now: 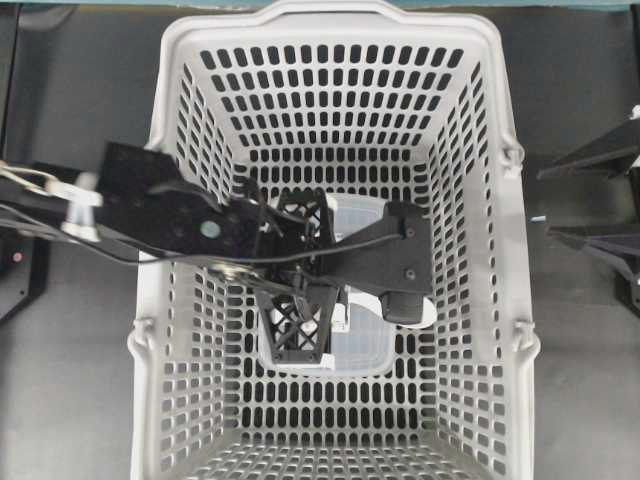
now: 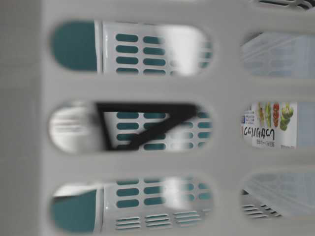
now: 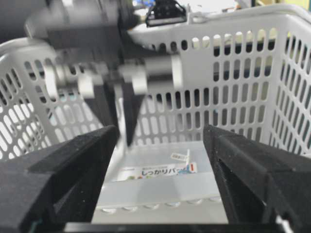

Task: Pick up the chinese spoon from the shopping basket with the left arm.
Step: 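Close the left gripper on the spoon handle, then lift the held spoon upward with the left gripper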

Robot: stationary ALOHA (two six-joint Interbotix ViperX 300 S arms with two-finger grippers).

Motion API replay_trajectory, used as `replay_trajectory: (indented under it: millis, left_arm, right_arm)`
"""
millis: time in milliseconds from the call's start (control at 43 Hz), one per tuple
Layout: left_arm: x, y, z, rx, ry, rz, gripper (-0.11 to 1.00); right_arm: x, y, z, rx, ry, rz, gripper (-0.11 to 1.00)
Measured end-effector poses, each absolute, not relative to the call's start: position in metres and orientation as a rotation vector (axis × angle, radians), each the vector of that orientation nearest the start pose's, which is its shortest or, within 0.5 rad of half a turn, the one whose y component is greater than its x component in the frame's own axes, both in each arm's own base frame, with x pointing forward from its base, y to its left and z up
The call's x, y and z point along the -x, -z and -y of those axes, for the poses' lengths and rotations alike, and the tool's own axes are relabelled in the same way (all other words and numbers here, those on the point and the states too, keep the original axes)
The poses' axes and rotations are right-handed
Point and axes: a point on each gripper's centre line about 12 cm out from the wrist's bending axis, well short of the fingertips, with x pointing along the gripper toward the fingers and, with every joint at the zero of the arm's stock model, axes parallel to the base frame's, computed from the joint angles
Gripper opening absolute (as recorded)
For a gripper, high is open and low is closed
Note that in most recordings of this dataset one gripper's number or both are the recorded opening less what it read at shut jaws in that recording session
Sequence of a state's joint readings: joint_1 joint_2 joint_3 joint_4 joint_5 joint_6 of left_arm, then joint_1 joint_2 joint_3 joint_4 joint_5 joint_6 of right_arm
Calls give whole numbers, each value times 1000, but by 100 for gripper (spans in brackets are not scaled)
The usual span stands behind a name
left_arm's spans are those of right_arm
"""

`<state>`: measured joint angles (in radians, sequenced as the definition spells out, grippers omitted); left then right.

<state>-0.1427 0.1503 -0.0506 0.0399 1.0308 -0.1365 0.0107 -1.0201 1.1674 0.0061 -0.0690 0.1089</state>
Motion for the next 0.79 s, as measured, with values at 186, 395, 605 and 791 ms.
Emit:
replay_trajectory:
  millis: [186,395,605,791]
  left_arm:
    - [-442,-342,64,5,35,-1113,10]
    - [-436,-385,64,7,33,-1111,10]
    - [-442,-377,64,4,29,-1141,10]
    - [-442,-377,64,19,20,-1143,10]
  right_arm:
    - [-189,-283,-1,-116,-3,-71,70]
    - [-188,-284,-1,-116,-3,-63,70]
    - [-188,-285,-1,-116,-2,-59,70]
    - [-188,-286,-1,-118,-2,-52,70]
